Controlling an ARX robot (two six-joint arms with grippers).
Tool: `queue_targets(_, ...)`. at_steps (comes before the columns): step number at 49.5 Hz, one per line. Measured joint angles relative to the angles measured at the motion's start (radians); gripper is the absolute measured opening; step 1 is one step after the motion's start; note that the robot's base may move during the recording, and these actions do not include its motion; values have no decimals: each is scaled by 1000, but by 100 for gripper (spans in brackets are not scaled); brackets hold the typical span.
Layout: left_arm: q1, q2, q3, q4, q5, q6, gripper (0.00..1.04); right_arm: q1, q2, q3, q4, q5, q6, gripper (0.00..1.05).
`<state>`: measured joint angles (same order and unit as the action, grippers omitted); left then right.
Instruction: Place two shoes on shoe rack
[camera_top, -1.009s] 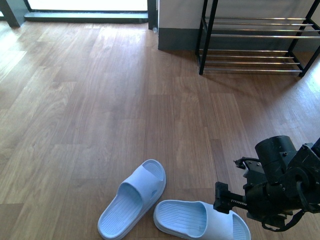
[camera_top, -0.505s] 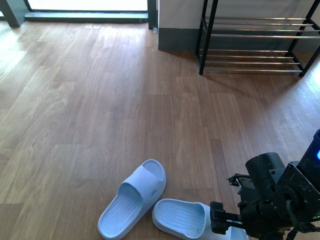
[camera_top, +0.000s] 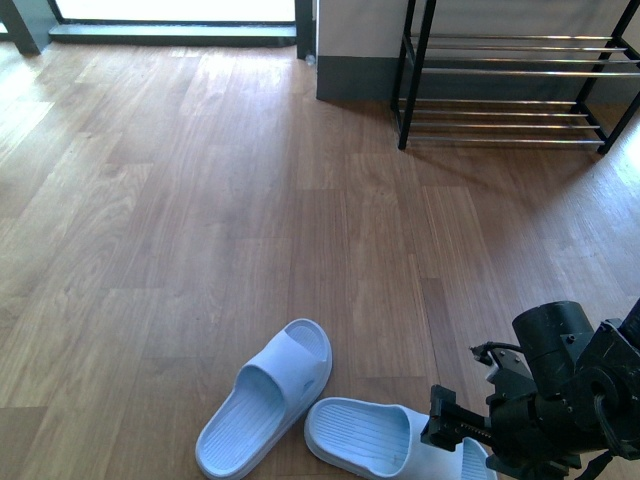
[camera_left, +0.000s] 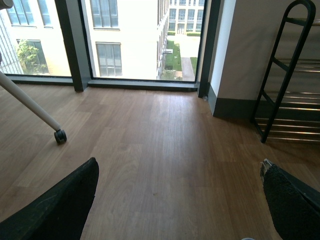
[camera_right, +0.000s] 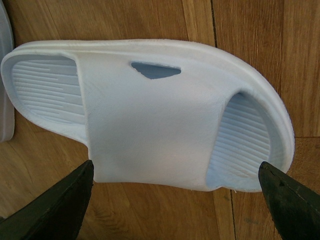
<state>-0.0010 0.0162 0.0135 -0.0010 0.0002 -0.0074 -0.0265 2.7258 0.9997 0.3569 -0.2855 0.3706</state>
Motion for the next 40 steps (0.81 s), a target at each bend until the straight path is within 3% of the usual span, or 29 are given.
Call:
queue_targets(24, 0, 0, 0, 0, 0, 0, 95, -48, 42, 10, 87, -125, 61, 96)
queue_targets(40, 0, 0, 0, 0, 0, 0, 95, -63, 45, 12, 66, -168, 60, 96)
